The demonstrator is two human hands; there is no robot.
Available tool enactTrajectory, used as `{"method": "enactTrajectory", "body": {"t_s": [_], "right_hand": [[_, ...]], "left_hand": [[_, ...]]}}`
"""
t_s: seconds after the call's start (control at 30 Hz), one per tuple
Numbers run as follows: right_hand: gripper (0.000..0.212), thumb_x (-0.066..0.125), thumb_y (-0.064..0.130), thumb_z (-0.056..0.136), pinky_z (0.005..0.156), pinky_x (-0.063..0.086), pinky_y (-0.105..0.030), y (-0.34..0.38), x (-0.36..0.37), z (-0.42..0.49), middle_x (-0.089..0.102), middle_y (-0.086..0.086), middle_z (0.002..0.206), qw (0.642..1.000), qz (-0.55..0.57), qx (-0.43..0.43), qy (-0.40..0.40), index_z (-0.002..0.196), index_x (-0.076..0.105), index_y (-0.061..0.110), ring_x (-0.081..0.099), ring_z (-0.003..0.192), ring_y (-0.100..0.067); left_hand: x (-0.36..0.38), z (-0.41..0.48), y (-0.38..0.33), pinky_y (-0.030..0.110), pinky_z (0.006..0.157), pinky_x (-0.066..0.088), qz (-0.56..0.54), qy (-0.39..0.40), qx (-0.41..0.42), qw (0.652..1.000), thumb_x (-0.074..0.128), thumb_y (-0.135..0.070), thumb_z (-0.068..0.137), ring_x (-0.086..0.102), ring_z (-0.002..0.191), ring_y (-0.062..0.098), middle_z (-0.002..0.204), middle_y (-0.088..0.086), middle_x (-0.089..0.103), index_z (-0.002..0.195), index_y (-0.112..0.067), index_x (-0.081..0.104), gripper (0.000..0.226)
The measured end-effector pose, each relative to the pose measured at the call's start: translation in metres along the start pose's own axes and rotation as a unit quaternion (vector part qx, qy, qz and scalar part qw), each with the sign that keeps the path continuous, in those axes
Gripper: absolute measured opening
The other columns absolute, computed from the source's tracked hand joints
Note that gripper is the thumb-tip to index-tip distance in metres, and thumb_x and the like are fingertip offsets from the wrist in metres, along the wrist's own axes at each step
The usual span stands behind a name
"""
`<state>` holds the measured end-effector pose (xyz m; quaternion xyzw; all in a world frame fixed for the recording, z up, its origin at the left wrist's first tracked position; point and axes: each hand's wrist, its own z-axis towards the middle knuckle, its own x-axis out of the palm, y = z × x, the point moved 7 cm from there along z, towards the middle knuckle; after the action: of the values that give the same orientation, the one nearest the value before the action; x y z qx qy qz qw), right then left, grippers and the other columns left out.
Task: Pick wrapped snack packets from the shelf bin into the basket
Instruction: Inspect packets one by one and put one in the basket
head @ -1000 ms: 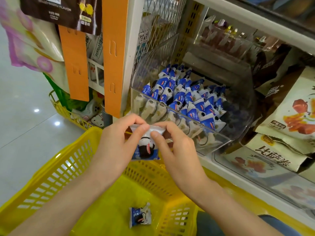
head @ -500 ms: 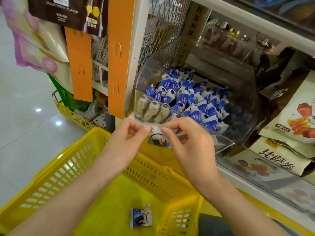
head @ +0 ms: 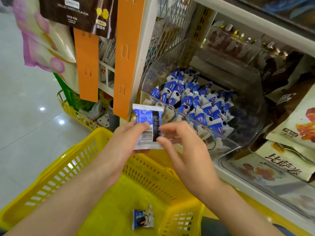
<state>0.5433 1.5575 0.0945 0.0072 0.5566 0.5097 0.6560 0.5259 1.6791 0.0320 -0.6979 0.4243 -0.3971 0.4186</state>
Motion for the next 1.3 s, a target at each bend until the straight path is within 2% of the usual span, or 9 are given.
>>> {"method": "enactTrajectory", "body": {"t_s": [0.17,0.3,0.43,0.6,0.73,0.9,1.03,1.17,1.3], "right_hand": [[0.023,0.045,0.033,0.092,0.07,0.053,-0.018,-0.036,0.014,-0.002,0.063,0.008,0.099,0.936,0.238,0.259,0.026,0.111,0.052,0.021,0.063,0.084,-0.001],[0.026,0.044,0.02,0.096,0.059,0.055,-0.019,-0.036,0.021,-0.004,0.067,-0.008,0.088,0.88,0.355,0.311,0.048,0.099,0.059,-0.001,0.066,0.07,-0.006],[0.014,0.051,0.019,0.093,0.054,0.054,-0.019,-0.04,0.022,-0.007,0.064,-0.009,0.08,0.872,0.355,0.337,0.02,0.086,0.052,0.007,0.064,0.065,-0.005],[0.011,0.053,0.019,0.091,0.055,0.053,-0.018,-0.04,0.023,-0.007,0.064,-0.019,0.1,0.887,0.341,0.313,0.015,0.092,0.05,0.008,0.064,0.073,-0.01],[0.01,0.055,0.016,0.09,0.058,0.052,-0.017,-0.039,0.022,-0.005,0.064,-0.008,0.098,0.905,0.32,0.281,0.02,0.097,0.052,0.01,0.063,0.074,-0.004],[0.006,0.058,0.021,0.088,0.071,0.054,-0.03,-0.036,0.013,-0.003,0.066,0.006,0.087,0.947,0.234,0.219,-0.004,0.087,0.053,0.024,0.063,0.081,-0.01],[0.008,0.06,0.021,0.087,0.06,0.049,-0.014,-0.031,0.008,-0.003,0.066,0.022,0.082,0.961,0.21,0.178,-0.009,0.086,0.053,0.025,0.062,0.074,0.003],[0.01,0.063,0.022,0.085,0.066,0.053,-0.021,-0.031,0.007,-0.003,0.066,0.021,0.09,0.967,0.194,0.166,-0.01,0.089,0.055,0.024,0.063,0.081,0.001],[0.014,0.065,0.022,0.084,0.064,0.048,-0.01,-0.03,0.009,-0.003,0.066,0.02,0.09,0.966,0.201,0.161,-0.012,0.093,0.056,0.028,0.061,0.086,0.007]], "left_hand": [[0.01,-0.005,-0.004,0.015,0.059,0.049,0.036,0.052,0.039,0.997,0.05,-0.018,0.089,0.068,0.068,0.0,0.075,-0.012,0.073,0.078,-0.036,0.073,0.031],[0.012,-0.005,-0.003,0.007,0.059,0.044,0.1,0.033,0.096,0.99,0.054,-0.014,0.088,0.063,0.073,-0.005,0.089,-0.009,0.069,0.094,-0.032,0.058,0.019],[0.01,-0.01,-0.012,0.006,0.064,0.041,0.252,-0.022,0.222,0.942,0.057,-0.024,0.086,0.052,0.081,-0.009,0.095,-0.018,0.055,0.094,-0.036,0.045,0.019],[0.015,-0.01,-0.005,0.007,0.067,0.044,0.291,0.002,0.221,0.931,0.055,-0.052,0.07,0.051,0.089,-0.011,0.102,-0.02,0.055,0.109,-0.035,0.049,0.043],[0.012,-0.01,-0.008,0.02,0.071,0.049,0.292,-0.004,0.227,0.929,0.057,-0.048,0.072,0.054,0.088,-0.007,0.103,-0.023,0.057,0.107,-0.037,0.051,0.038],[0.015,-0.014,-0.012,0.023,0.077,0.053,0.27,0.027,0.225,0.936,0.055,-0.045,0.08,0.059,0.094,-0.002,0.109,-0.02,0.059,0.11,-0.037,0.051,0.032],[0.014,-0.014,-0.015,0.024,0.081,0.053,0.259,0.03,0.227,0.938,0.057,-0.034,0.085,0.061,0.098,0.003,0.112,-0.017,0.061,0.111,-0.033,0.052,0.027],[0.015,-0.015,-0.016,0.018,0.08,0.053,0.26,0.032,0.238,0.935,0.053,-0.025,0.09,0.061,0.099,-0.002,0.114,-0.016,0.062,0.111,-0.033,0.052,0.023],[0.012,-0.016,-0.017,0.025,0.07,0.055,0.295,0.01,0.258,0.92,0.042,-0.022,0.096,0.064,0.082,0.001,0.094,-0.009,0.068,0.112,-0.027,0.054,0.021]]}}
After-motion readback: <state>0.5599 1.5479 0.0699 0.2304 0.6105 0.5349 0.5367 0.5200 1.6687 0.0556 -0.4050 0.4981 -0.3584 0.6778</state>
